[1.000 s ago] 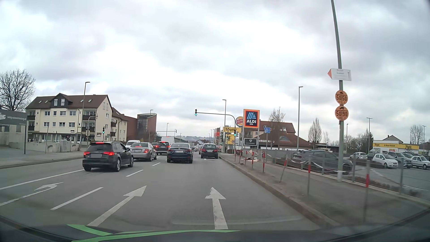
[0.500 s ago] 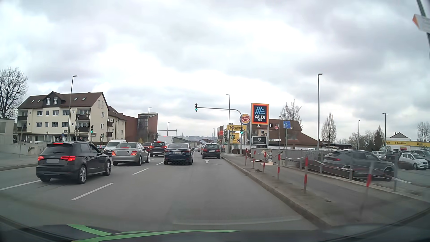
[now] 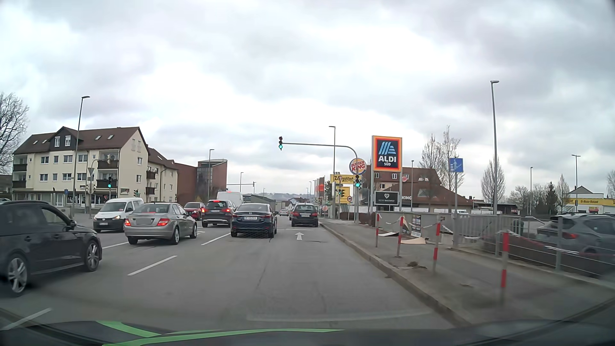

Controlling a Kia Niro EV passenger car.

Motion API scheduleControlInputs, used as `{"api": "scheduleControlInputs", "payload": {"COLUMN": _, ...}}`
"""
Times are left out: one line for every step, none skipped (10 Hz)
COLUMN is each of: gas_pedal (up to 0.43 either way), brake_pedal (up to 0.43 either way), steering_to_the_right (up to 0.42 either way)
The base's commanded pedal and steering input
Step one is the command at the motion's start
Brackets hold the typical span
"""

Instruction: Follow the waypoints while adhering to traffic rules and regulations

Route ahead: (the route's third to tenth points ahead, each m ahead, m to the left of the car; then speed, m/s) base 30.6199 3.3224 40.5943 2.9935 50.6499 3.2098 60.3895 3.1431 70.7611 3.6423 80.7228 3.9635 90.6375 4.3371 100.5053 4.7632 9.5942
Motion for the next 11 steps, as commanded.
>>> {"api": "scheduleControlInputs", "payload": {"gas_pedal": 0.000, "brake_pedal": 0.000, "steering_to_the_right": -0.008}}
{"api": "scheduleControlInputs", "payload": {"gas_pedal": 0.000, "brake_pedal": 0.000, "steering_to_the_right": -0.008}}
{"api": "scheduleControlInputs", "payload": {"gas_pedal": 0.000, "brake_pedal": 0.000, "steering_to_the_right": -0.008}}
{"api": "scheduleControlInputs", "payload": {"gas_pedal": 0.000, "brake_pedal": 0.000, "steering_to_the_right": -0.007}}
{"api": "scheduleControlInputs", "payload": {"gas_pedal": 0.000, "brake_pedal": 0.000, "steering_to_the_right": -0.007}}
{"api": "scheduleControlInputs", "payload": {"gas_pedal": 0.000, "brake_pedal": 0.000, "steering_to_the_right": -0.007}}
{"api": "scheduleControlInputs", "payload": {"gas_pedal": 0.000, "brake_pedal": 0.000, "steering_to_the_right": -0.008}}
{"api": "scheduleControlInputs", "payload": {"gas_pedal": 0.000, "brake_pedal": 0.000, "steering_to_the_right": -0.007}}
{"api": "scheduleControlInputs", "payload": {"gas_pedal": 0.000, "brake_pedal": 0.000, "steering_to_the_right": -0.007}}
{"api": "scheduleControlInputs", "payload": {"gas_pedal": 0.000, "brake_pedal": 0.000, "steering_to_the_right": -0.007}}
{"api": "scheduleControlInputs", "payload": {"gas_pedal": 0.000, "brake_pedal": 0.000, "steering_to_the_right": -0.007}}
